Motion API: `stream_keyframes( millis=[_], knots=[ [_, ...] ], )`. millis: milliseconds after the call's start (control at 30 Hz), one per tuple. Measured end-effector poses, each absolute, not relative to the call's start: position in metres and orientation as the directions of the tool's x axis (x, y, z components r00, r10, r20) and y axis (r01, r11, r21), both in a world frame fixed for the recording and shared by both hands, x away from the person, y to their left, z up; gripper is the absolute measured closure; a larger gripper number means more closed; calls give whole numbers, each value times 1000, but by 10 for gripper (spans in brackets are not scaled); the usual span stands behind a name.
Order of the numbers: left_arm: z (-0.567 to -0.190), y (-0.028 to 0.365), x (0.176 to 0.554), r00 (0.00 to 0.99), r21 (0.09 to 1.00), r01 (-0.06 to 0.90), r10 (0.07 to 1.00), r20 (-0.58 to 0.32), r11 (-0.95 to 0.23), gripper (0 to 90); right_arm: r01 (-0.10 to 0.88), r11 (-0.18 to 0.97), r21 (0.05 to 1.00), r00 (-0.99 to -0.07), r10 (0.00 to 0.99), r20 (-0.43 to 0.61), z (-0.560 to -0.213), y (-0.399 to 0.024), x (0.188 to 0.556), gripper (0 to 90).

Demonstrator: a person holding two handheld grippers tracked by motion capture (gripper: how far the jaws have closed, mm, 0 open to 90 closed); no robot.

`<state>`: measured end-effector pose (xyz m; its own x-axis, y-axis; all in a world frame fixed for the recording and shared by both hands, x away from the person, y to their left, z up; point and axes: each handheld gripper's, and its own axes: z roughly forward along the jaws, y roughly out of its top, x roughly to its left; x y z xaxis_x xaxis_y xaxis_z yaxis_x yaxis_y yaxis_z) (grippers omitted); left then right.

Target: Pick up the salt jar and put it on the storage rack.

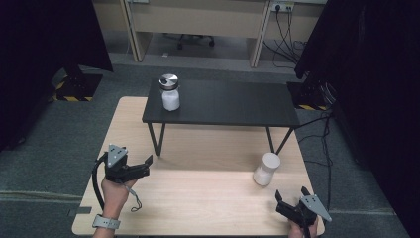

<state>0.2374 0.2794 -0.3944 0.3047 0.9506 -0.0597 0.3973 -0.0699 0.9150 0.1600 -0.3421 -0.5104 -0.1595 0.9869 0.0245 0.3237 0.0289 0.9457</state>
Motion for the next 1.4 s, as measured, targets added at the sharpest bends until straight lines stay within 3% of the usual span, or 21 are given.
stream_keyframes(
  millis=[633, 1400],
  knots=[
    [-436, 306, 213, 222, 883, 470, 967, -124, 5, 0, 330, 40, 943, -163, 987, 15, -509, -341, 161, 3],
    [-460, 318, 208, 191, 854, 520, 976, -106, -9, 0, 329, 46, 943, -160, 987, 8, -510, -340, 161, 3]
  ],
)
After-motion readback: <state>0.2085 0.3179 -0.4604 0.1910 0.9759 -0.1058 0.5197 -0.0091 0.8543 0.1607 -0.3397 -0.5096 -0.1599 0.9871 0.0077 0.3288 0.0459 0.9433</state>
